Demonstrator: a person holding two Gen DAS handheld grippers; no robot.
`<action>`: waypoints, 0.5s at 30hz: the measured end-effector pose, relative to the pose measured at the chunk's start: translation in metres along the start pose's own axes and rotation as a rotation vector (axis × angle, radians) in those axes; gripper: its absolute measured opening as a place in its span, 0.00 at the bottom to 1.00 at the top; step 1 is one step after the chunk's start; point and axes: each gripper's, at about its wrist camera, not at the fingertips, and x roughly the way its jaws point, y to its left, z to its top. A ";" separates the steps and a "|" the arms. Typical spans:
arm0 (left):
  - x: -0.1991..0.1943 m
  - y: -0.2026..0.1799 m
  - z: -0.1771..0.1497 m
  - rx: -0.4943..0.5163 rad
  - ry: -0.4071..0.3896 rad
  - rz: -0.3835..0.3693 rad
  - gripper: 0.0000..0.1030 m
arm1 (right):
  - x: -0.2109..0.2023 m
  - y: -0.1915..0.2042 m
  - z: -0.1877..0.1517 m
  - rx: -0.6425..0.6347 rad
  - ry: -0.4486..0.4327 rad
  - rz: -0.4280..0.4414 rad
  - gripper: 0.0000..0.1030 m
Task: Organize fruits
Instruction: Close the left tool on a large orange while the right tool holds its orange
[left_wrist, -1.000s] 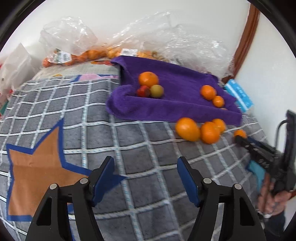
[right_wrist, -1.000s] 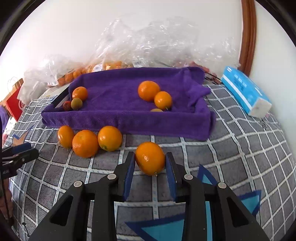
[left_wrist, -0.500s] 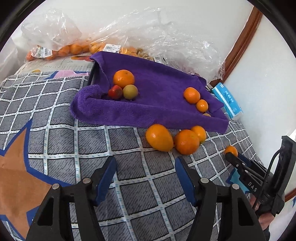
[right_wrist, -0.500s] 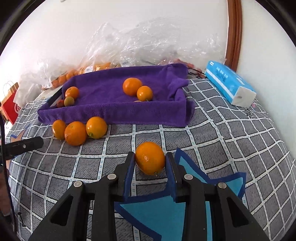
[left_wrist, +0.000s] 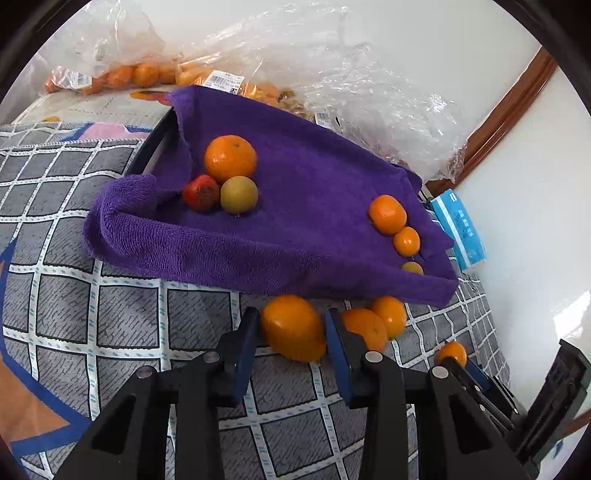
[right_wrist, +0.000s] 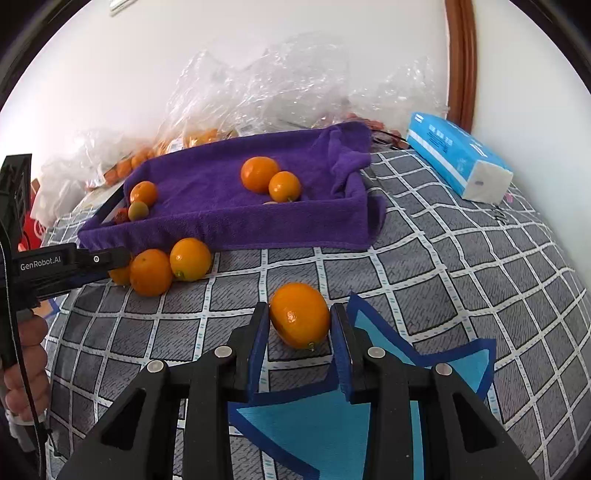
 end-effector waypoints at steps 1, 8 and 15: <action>-0.002 0.001 0.000 0.000 0.008 0.003 0.33 | 0.000 -0.001 0.000 0.005 0.001 0.000 0.32; -0.034 0.014 -0.009 0.117 0.051 0.162 0.34 | 0.001 0.001 0.000 -0.001 0.004 -0.004 0.32; -0.026 0.012 -0.018 0.144 -0.037 0.194 0.38 | 0.000 -0.001 0.001 0.007 0.000 -0.002 0.32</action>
